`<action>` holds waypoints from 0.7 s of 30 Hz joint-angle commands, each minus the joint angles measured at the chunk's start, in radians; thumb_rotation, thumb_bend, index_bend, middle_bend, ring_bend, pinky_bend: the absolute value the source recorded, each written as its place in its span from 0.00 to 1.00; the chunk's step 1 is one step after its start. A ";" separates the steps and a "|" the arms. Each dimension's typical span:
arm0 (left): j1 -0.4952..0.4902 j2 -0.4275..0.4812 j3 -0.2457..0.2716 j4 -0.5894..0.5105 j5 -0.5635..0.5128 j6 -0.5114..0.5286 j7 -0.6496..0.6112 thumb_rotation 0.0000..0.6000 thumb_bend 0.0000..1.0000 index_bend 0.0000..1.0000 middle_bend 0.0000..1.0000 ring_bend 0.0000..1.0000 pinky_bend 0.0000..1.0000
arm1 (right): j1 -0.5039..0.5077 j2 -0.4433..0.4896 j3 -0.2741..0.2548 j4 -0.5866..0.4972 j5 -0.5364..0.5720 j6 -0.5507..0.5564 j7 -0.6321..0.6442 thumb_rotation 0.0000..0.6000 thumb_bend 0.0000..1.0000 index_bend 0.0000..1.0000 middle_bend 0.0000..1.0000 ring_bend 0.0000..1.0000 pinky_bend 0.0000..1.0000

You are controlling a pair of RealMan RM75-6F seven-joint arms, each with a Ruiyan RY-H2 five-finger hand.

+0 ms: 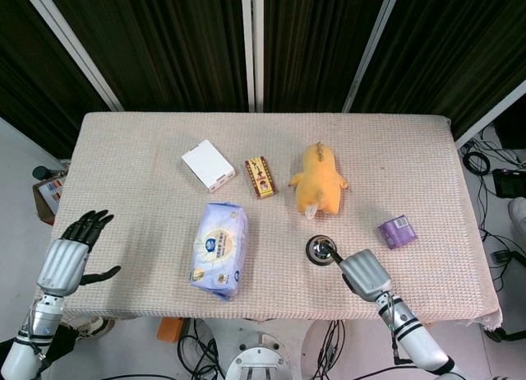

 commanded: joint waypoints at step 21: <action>0.008 0.016 0.003 -0.025 0.015 0.024 0.012 0.87 0.08 0.13 0.09 0.07 0.22 | -0.168 0.124 -0.077 0.108 -0.210 0.299 0.285 1.00 0.23 0.00 0.16 0.09 0.24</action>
